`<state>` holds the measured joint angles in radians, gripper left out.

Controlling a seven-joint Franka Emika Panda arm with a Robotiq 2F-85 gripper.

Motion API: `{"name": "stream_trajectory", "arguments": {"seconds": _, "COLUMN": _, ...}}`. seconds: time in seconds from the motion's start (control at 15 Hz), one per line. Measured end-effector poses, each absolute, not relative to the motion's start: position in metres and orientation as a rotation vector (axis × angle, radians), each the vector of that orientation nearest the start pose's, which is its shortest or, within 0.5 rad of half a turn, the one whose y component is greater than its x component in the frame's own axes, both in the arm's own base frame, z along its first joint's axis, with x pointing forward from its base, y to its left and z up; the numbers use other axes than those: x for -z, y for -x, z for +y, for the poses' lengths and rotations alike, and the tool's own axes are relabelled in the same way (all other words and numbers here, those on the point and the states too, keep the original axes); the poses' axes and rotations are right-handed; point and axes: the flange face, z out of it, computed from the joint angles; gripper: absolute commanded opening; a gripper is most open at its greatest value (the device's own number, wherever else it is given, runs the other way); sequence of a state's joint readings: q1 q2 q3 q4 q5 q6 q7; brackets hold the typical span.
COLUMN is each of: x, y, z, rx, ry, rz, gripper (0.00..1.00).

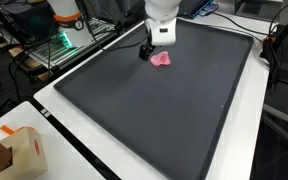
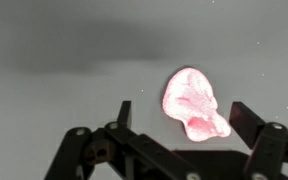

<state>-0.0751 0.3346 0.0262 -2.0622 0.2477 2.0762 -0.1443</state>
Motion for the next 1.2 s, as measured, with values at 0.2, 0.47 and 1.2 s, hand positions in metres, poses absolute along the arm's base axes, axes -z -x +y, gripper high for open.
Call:
{"name": "stream_trajectory", "arguments": {"seconds": 0.2, "x": -0.247, "y": -0.551, "z": -0.038, "rx": -0.440, "ry": 2.831, "rz": 0.306, "gripper": 1.00}}
{"name": "stream_trajectory", "arguments": {"seconds": 0.47, "x": -0.242, "y": -0.547, "z": -0.063, "rx": -0.460, "ry": 2.758, "rz": 0.592, "gripper": 1.00}}
{"name": "stream_trajectory", "arguments": {"seconds": 1.2, "x": -0.210, "y": -0.537, "z": -0.092, "rx": -0.610, "ry": 2.408, "rz": 1.265, "gripper": 1.00}}
